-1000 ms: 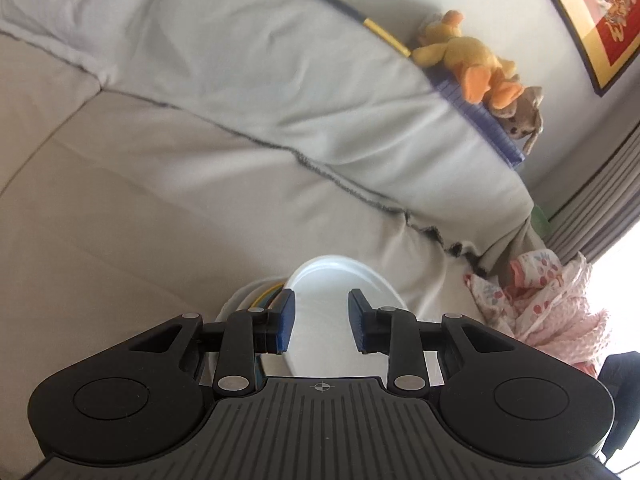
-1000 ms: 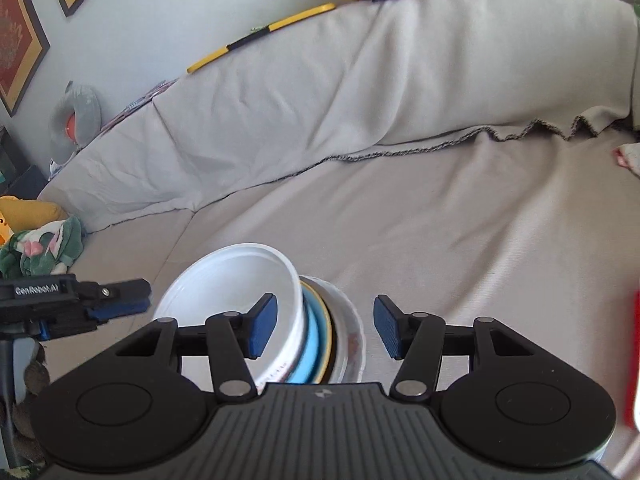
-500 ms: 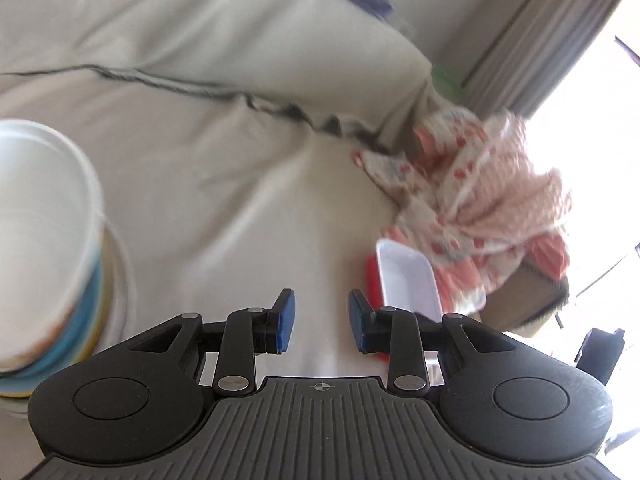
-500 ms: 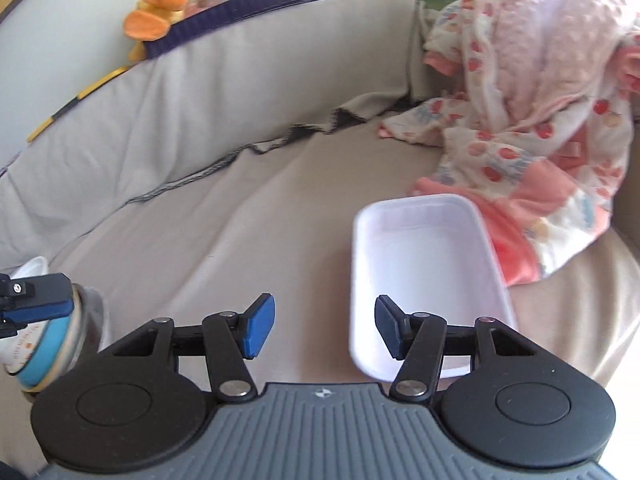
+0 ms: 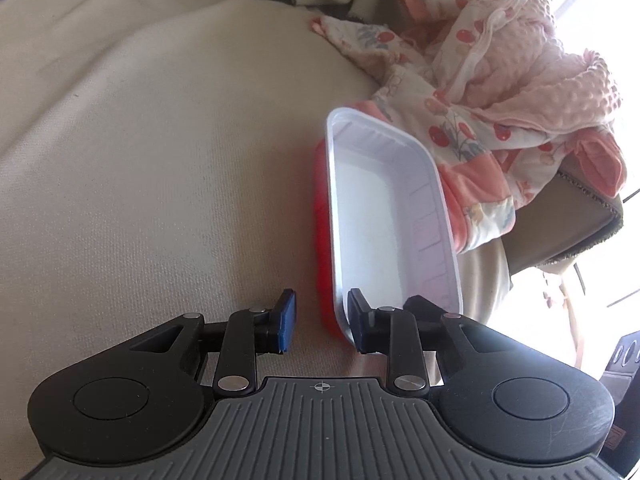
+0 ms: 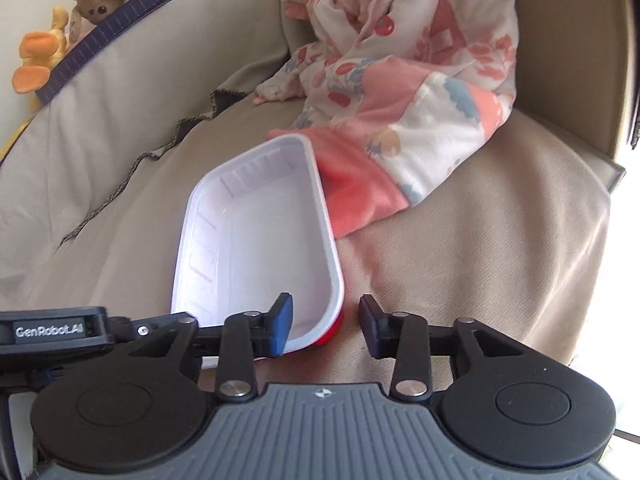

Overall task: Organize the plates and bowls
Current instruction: 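Grasp the rim of the rectangular tray with both tools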

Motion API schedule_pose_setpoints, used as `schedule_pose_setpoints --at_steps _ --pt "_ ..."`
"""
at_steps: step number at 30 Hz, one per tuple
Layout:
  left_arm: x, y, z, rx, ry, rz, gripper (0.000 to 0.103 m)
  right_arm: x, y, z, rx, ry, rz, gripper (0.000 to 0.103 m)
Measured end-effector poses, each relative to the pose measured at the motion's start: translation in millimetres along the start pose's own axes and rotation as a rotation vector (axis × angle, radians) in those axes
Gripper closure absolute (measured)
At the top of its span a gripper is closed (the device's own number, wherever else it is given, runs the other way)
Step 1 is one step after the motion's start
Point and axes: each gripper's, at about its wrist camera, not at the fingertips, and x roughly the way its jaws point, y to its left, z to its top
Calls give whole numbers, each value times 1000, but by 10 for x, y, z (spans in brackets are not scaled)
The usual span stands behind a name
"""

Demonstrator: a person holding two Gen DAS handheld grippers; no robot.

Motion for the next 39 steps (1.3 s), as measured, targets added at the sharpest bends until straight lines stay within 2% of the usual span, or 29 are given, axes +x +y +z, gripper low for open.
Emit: schedule_pose_setpoints --at_steps 3,6,9,16,21,26,32,35,39 --pt "-68 50 -66 8 15 -9 82 -54 152 -84 -63 -23 -5 67" --pt "-257 141 -162 6 -3 38 83 -100 299 -142 -87 -1 68 67" --pt "-524 333 -295 -37 -24 62 83 -142 536 -252 -140 20 120 67" --pt "-1234 786 -685 -104 -72 152 83 -167 1078 -640 -237 148 277 67" --pt "-1501 964 -862 -136 -115 197 83 -182 1372 -986 -330 213 300 67" --pt "-1520 1065 -840 -168 -152 217 83 -247 1438 -1071 -363 219 275 67" --pt "-1348 1035 -672 -150 -132 259 82 -276 1382 -854 -323 162 228 66" --pt "-1262 983 -538 -129 -151 280 82 -181 1418 -719 -299 150 222 66" --pt "-1105 943 -407 -108 -136 269 82 28 1431 -682 -265 181 211 66"
